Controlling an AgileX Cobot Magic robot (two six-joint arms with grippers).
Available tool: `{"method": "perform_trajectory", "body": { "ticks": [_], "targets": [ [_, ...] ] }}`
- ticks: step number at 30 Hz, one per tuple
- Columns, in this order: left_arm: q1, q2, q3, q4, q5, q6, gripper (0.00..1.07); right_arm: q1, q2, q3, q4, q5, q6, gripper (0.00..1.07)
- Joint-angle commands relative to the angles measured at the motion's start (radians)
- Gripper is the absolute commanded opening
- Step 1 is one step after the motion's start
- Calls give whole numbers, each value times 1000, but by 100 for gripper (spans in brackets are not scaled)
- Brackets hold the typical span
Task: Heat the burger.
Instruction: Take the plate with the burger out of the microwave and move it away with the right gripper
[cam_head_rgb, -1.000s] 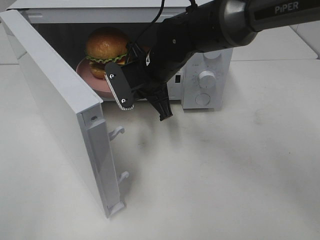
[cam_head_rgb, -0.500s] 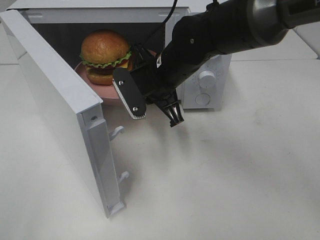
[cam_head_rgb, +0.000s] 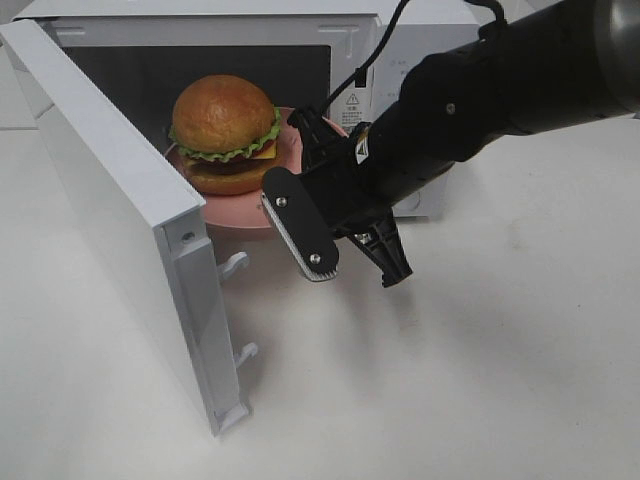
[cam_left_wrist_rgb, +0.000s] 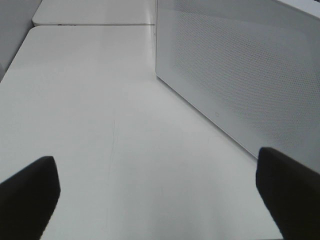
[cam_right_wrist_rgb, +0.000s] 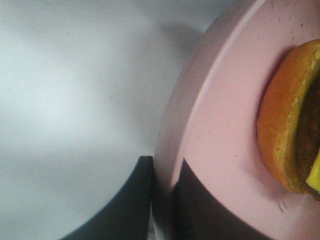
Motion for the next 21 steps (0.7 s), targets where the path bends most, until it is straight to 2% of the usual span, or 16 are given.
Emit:
{"method": "perform_trajectory", "body": {
  "ticks": [1, 4, 6, 21],
  "targets": [
    [-7, -7, 3, -7, 2, -9, 100, -11, -75, 49, 6, -77, 15, 0],
    [-7, -7, 3, -7, 2, -9, 100, -11, -87, 63, 4, -77, 15, 0],
    [-7, -7, 3, -7, 2, -9, 100, -11, -134, 118, 0, -86, 15, 0],
    [-7, -7, 3, -7, 2, -9, 100, -11, -319, 292, -1, -90, 15, 0]
  ]
}}
